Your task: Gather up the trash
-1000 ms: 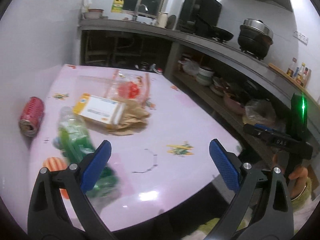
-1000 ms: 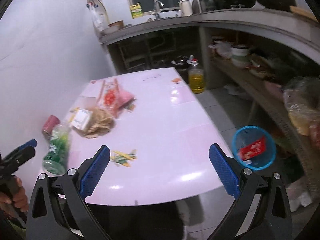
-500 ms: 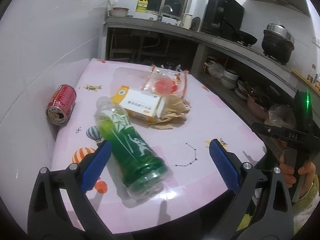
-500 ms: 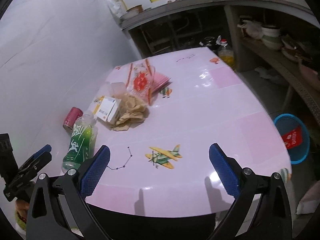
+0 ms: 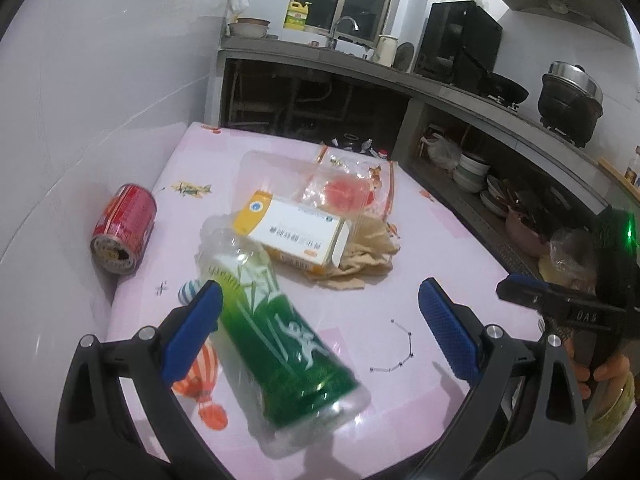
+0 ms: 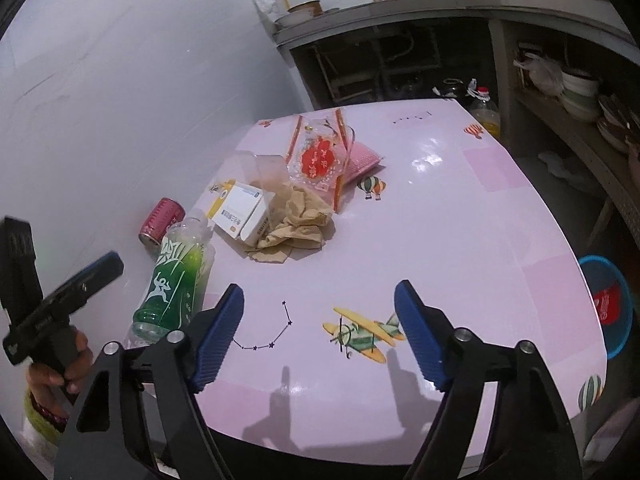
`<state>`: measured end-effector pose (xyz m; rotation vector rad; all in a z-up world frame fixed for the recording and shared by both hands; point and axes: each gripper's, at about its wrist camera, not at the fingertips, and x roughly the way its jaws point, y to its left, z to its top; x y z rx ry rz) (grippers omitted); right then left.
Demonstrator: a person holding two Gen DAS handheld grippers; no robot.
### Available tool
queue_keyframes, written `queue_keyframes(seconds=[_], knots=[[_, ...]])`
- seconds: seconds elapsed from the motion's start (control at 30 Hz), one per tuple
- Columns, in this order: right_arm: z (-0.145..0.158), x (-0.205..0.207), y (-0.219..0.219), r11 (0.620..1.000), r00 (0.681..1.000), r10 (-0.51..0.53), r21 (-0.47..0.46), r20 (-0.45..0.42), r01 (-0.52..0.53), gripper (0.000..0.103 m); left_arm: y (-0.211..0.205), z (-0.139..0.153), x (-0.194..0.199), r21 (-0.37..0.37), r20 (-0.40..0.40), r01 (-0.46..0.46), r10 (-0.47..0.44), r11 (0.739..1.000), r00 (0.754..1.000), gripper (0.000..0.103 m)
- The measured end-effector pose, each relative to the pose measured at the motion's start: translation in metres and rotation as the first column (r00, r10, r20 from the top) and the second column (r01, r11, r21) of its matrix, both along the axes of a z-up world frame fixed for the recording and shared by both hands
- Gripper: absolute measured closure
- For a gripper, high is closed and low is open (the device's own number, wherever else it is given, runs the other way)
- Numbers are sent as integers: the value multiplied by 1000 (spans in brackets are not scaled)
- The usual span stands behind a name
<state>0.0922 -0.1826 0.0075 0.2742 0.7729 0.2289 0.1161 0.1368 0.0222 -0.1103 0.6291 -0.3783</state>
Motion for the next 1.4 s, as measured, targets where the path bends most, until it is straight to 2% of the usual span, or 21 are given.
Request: queue_keyframes(seconds=[0.1,0.3,0.53,0.73,0.93,1.03,1.07,1.1,1.13,1.27,1.4], knots=[[2,7,-1,1000,1000,8,0,3,-8,33,-8,4,12,35,-9,2,-2,999,1000,9],[2,35,-5,998,1000,24,59,-7,-23,37,-29,6,38,106,-36,41,-37,994,999,9],[10,79,-18,994,1000,6,110,6,-7,38,-49,11,59,148,-64,77,-69,986,996,12],[21,132,-21,997,999,16,76,32,-18,38,-60,13,71,121,-82,92,-83,988,993,23],[16,190,-11,1000,999,24,-21,39,-23,42,-69,8,74,73,-132,113,-103,991,986,38],[7,216,-7,998,999,36,-45,2,-36,54,-71,5,73,52,-149,126,-117,991,982,42],[4,223,-5,998,999,40,-50,-13,-40,65,-71,5,72,45,-153,130,-121,991,981,44],[0,226,-4,998,999,46,-50,-28,-47,82,-71,4,72,41,-156,131,-123,991,980,46],[-2,228,-4,998,998,48,-44,-39,-50,90,-71,4,71,36,-158,133,-126,990,979,47],[5,204,-11,999,1000,25,-45,12,-24,95,-68,4,65,23,-157,143,-138,989,978,49],[16,172,-25,999,998,-15,-51,56,18,95,-68,1,60,17,-164,155,-150,988,975,50]])
